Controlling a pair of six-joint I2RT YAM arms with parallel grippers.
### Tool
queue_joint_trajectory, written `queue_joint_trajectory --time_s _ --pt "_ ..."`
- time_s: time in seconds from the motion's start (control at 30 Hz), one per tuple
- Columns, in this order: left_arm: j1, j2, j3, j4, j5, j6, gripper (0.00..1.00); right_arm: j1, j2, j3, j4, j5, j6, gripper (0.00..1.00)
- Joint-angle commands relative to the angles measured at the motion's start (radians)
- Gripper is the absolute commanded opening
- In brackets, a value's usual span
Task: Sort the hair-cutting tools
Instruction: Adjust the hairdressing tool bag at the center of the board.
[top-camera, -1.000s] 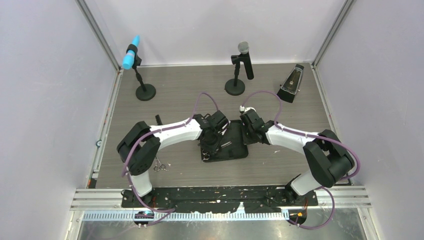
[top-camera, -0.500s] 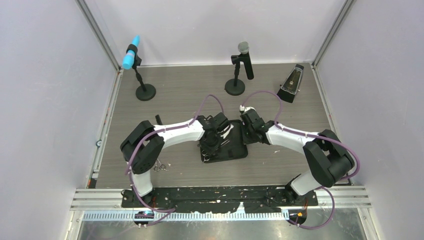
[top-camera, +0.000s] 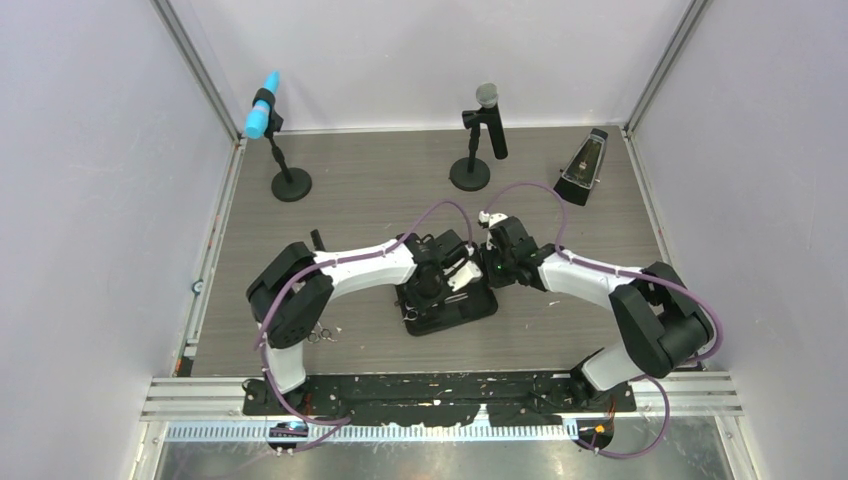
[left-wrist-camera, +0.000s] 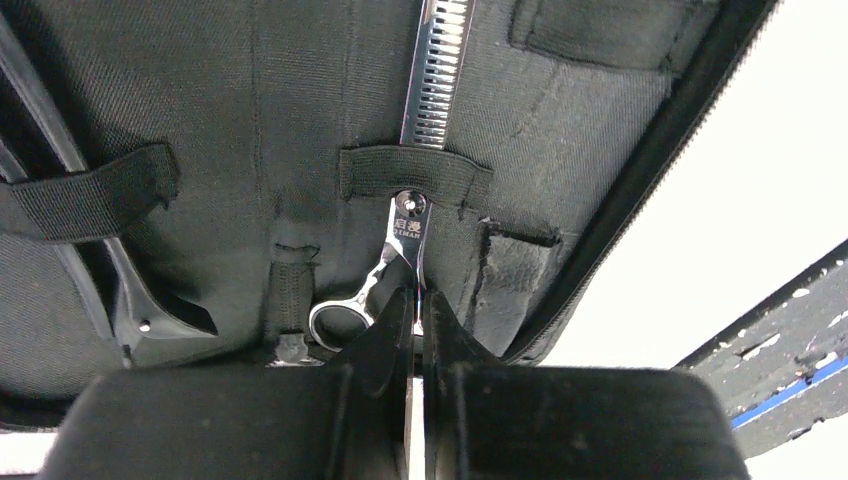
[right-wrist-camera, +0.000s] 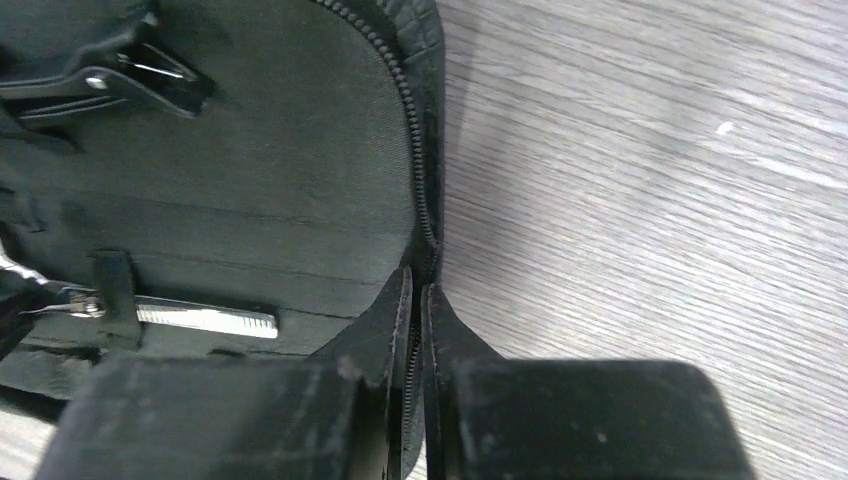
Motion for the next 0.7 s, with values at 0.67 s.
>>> queue_joint_trajectory --time_s 0.67 --pt "-0.064 -0.002 0.122 0.101 0.040 -0.220 0.00 -0.032 -0.052 -0.102 0.274 -0.357 0.143 0.05"
